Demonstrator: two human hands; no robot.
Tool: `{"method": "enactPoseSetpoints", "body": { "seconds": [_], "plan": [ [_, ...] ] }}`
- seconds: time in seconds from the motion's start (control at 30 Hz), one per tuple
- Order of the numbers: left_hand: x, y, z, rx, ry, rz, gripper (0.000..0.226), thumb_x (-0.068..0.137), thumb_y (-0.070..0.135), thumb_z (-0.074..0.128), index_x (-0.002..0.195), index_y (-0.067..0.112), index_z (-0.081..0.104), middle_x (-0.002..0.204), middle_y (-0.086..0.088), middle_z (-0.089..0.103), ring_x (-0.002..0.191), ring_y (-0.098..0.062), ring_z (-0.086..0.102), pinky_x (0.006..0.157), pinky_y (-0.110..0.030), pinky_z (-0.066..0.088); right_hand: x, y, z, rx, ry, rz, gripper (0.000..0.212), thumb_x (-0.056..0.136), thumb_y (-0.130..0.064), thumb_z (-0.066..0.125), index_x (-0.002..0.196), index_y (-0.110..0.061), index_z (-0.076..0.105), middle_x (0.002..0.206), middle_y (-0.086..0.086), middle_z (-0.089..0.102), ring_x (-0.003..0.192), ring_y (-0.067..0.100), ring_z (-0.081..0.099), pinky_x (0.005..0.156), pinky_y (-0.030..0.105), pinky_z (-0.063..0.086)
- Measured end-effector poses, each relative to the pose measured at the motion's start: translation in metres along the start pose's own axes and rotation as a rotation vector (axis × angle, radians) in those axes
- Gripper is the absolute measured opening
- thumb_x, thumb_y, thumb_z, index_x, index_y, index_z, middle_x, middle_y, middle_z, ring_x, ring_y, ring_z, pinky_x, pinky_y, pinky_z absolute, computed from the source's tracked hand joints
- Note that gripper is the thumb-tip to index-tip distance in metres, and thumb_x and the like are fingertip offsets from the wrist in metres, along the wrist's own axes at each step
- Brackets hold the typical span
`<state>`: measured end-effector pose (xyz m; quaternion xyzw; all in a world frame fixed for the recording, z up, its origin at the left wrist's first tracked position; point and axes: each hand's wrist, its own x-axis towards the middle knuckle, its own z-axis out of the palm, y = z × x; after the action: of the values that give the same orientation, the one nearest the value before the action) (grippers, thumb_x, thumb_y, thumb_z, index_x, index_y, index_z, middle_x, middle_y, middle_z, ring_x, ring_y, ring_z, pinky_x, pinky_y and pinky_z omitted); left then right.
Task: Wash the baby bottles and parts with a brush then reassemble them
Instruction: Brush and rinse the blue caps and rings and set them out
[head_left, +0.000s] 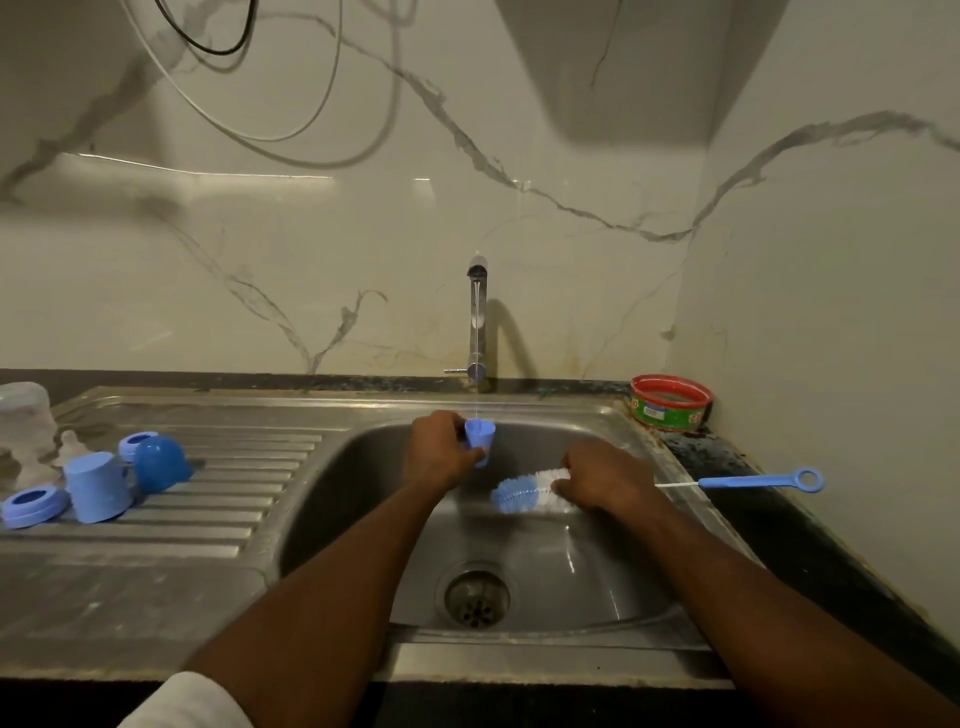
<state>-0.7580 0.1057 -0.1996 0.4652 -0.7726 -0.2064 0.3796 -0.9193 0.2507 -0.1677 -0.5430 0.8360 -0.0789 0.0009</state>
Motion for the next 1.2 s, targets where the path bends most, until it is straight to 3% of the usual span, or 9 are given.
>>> {"method": "enactPoseSetpoints", "body": {
  "seconds": [0.1,0.33,0.4,0.5,0.6,0.93,1.1,1.2],
  "plan": [
    [0.0,0.002,-0.004,-0.075,0.096,-0.001,0.047,0.082,0.03,0.084,0.123,0.016,0.068,0.113,0.0,0.073,0.095,-0.01,0.064,0.084,-0.027,0.051,0.0,0.001,-0.001,0.0,0.004,-0.011,0.034,0.095,-0.046,0.062,0.122,-0.025,0.063,0.124,0.0,0.062,0.115,0.021,0.058,0.095,0.04,0.048],
    [-0.003,0.003,-0.006,0.003,0.067,-0.015,0.044,0.082,0.039,0.083,0.119,0.022,0.067,0.108,0.008,0.069,0.093,-0.008,0.062,0.08,-0.027,0.048,-0.001,0.001,-0.001,0.003,0.004,-0.003,0.035,0.096,-0.048,0.061,0.122,-0.025,0.061,0.124,-0.001,0.062,0.115,0.02,0.057,0.094,0.039,0.047],
    [-0.004,0.001,-0.005,0.089,0.001,-0.03,0.04,0.082,0.04,0.082,0.115,0.023,0.067,0.109,0.004,0.072,0.093,-0.011,0.063,0.082,-0.029,0.051,-0.002,0.0,-0.001,0.004,0.003,0.005,0.036,0.095,-0.048,0.061,0.122,-0.025,0.062,0.124,-0.001,0.062,0.115,0.02,0.058,0.094,0.039,0.047],
    [-0.001,-0.001,-0.006,-0.006,0.078,-0.012,0.046,0.084,0.039,0.08,0.124,0.021,0.066,0.114,0.005,0.07,0.1,-0.012,0.064,0.082,-0.027,0.047,-0.001,0.0,-0.002,0.02,0.004,0.014,0.035,0.095,-0.048,0.061,0.122,-0.026,0.062,0.124,-0.001,0.061,0.115,0.02,0.057,0.094,0.039,0.047],
    [-0.001,-0.001,-0.004,0.046,-0.015,0.006,0.045,0.085,0.037,0.08,0.123,0.018,0.065,0.116,0.0,0.071,0.099,-0.011,0.064,0.085,-0.027,0.049,-0.003,0.0,-0.002,0.011,0.008,0.013,0.036,0.095,-0.049,0.061,0.123,-0.025,0.062,0.125,0.0,0.061,0.115,0.021,0.057,0.093,0.038,0.046],
    [0.005,0.006,-0.009,-0.158,0.107,0.053,0.047,0.087,0.031,0.08,0.127,0.011,0.065,0.118,-0.007,0.072,0.096,-0.009,0.061,0.082,-0.02,0.046,0.002,0.001,0.0,0.016,0.004,-0.004,0.036,0.093,-0.05,0.063,0.119,-0.025,0.064,0.122,0.0,0.063,0.113,0.022,0.059,0.096,0.041,0.049],
    [0.001,-0.005,-0.004,0.078,-0.139,0.02,0.052,0.093,0.034,0.072,0.137,0.009,0.056,0.132,-0.012,0.063,0.118,-0.023,0.059,0.097,-0.029,0.044,0.0,-0.001,0.001,0.023,0.007,-0.01,0.035,0.091,-0.049,0.064,0.118,-0.026,0.063,0.121,0.0,0.063,0.112,0.021,0.059,0.095,0.043,0.05],
    [0.0,-0.004,-0.01,0.14,-0.16,0.038,0.06,0.082,0.035,0.083,0.131,0.01,0.059,0.124,-0.01,0.065,0.11,-0.022,0.061,0.09,-0.028,0.048,-0.001,-0.001,-0.001,-0.001,0.014,-0.016,0.034,0.091,-0.048,0.063,0.116,-0.027,0.065,0.119,-0.001,0.064,0.111,0.021,0.06,0.09,0.038,0.049]
  ]
}}
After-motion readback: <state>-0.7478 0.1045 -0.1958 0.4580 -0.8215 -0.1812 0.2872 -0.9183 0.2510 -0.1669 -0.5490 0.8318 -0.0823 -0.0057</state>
